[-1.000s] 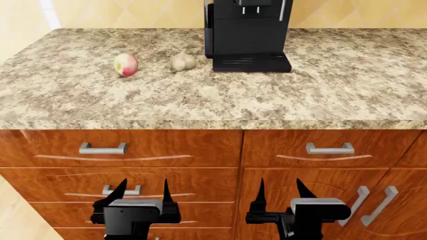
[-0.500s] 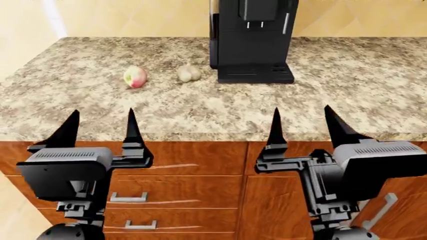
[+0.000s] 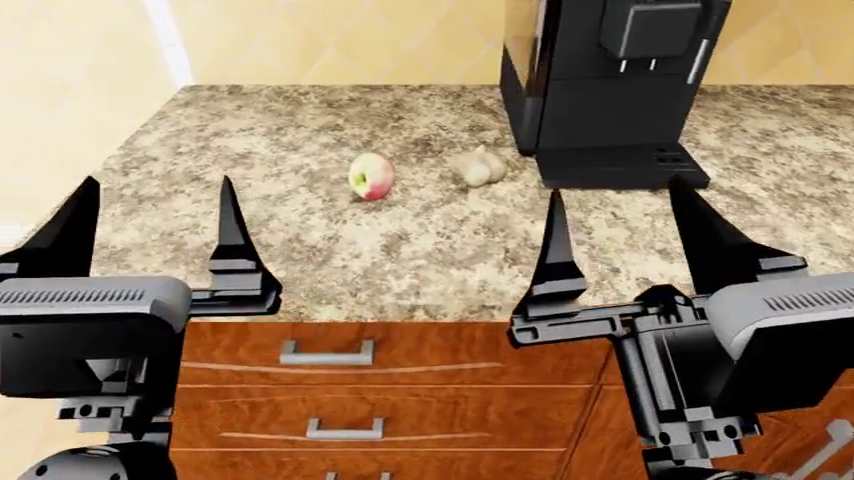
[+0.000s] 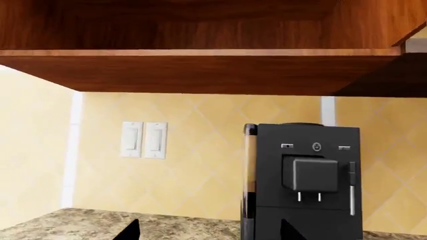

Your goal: Pick the peach, ginger from the counter and place them in the cabinet. Then close the cabinet.

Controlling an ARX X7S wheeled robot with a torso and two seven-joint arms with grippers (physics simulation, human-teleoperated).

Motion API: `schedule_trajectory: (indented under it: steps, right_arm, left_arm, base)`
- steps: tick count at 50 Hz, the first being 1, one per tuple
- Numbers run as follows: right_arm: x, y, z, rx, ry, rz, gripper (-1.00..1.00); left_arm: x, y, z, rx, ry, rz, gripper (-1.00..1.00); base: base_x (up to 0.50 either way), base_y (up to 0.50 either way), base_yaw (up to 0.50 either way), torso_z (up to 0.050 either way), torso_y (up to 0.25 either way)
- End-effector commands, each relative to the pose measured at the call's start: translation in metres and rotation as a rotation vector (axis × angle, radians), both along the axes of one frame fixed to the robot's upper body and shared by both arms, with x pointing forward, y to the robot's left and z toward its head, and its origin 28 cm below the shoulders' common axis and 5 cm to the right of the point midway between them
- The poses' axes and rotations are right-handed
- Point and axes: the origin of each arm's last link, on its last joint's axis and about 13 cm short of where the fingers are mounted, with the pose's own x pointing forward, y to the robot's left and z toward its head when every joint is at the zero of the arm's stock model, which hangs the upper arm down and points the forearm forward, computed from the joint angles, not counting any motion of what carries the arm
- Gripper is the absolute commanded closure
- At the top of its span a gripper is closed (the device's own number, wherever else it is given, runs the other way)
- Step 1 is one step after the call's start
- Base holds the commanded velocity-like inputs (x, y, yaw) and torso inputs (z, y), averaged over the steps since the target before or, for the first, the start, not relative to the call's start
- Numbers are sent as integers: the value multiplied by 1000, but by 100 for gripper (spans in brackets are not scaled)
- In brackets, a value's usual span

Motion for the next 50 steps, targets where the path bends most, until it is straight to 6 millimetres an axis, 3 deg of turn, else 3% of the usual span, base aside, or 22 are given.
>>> schedule_trajectory:
  steps: [1,17,23,25,30,35,38,50]
  right_arm:
    - [-4,2,3,-17,-13,-5,-100]
    - [-5,2,4,-30,-31,-24,-100]
    - [-8,3,10,-17,-90,51,-100]
    - [2,6,21,-25,-83,84,-100]
    - [63,22,73,-99,-4,152,-100]
    - [103,27,106,-119,48,147,-100]
    - [115,25,119,-114,64,130,-100]
    - [128,26,144,-98,102,136,-100]
  left_arm:
    - [-2,0,2,18,-6,15,-100]
    - [-2,-2,1,25,5,8,-100]
    - [1,-6,2,8,23,-14,-100]
    - [11,-7,13,-36,35,-18,-100]
    - [67,-9,78,-246,67,-9,-100]
    - [104,-13,105,-262,114,20,-100]
    - [110,-17,114,-230,117,21,-100]
    - [115,-19,137,-192,110,25,-100]
  base:
    - [199,500,0,0,0]
    - [216,498,0,0,0]
    - [500,32,0,0,0]
    - [500,0,0,0,0]
    - [500,0,0,0,0]
    - [500,0,0,0,0]
    - [500,-3,0,0,0]
    - [500,-77,0,0,1]
